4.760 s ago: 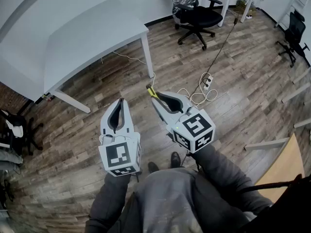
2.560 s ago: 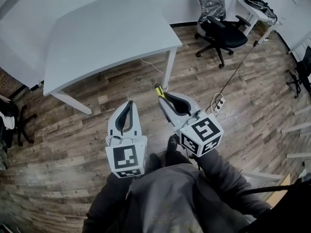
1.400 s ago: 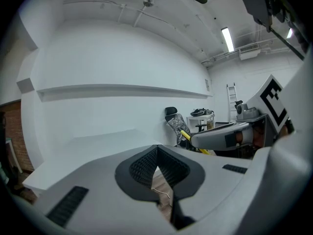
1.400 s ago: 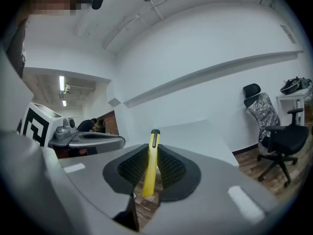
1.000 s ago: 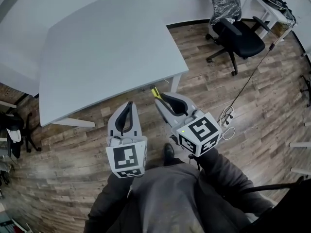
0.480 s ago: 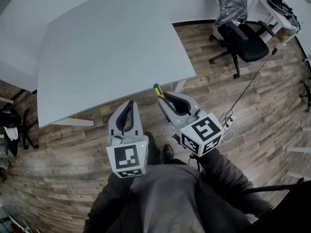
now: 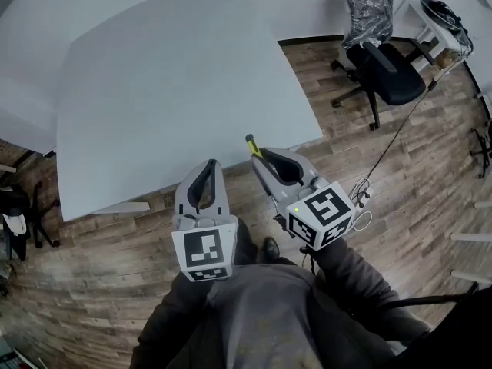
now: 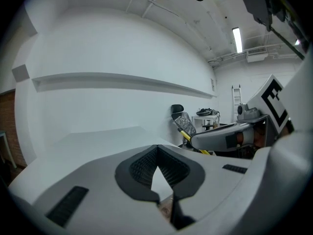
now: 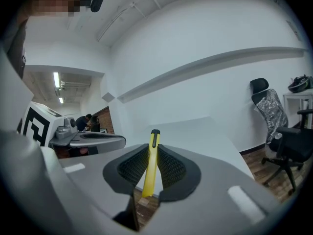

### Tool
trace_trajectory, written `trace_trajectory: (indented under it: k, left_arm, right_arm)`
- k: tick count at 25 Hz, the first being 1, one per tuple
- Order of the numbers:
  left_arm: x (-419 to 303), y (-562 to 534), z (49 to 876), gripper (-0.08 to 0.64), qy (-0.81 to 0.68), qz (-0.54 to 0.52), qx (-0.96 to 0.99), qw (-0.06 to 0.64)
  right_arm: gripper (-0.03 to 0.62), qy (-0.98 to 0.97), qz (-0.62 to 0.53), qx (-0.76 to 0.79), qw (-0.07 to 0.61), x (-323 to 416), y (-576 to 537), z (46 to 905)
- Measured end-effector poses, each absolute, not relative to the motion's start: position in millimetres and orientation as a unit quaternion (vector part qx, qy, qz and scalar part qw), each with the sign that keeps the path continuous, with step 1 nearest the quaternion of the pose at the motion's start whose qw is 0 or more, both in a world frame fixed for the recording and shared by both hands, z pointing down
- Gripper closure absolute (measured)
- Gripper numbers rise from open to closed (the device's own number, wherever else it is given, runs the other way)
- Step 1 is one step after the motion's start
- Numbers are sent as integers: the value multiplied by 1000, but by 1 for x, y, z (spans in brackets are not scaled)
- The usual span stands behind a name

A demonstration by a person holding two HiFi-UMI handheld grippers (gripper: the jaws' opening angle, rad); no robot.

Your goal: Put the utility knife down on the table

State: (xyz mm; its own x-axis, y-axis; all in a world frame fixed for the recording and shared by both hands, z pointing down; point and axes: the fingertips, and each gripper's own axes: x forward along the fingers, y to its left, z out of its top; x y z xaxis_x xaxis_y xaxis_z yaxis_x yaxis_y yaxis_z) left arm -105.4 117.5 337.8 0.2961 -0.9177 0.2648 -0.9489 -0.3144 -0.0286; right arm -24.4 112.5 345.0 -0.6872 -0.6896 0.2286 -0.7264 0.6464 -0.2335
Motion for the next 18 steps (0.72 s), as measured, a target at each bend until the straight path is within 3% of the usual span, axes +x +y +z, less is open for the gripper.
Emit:
trace_trajectory:
  k: [18]
  left_arm:
    - [-122,25,341,558,-579,130,802,68]
  right_arm:
    - [535,-907,160,386,56,-46,18,344]
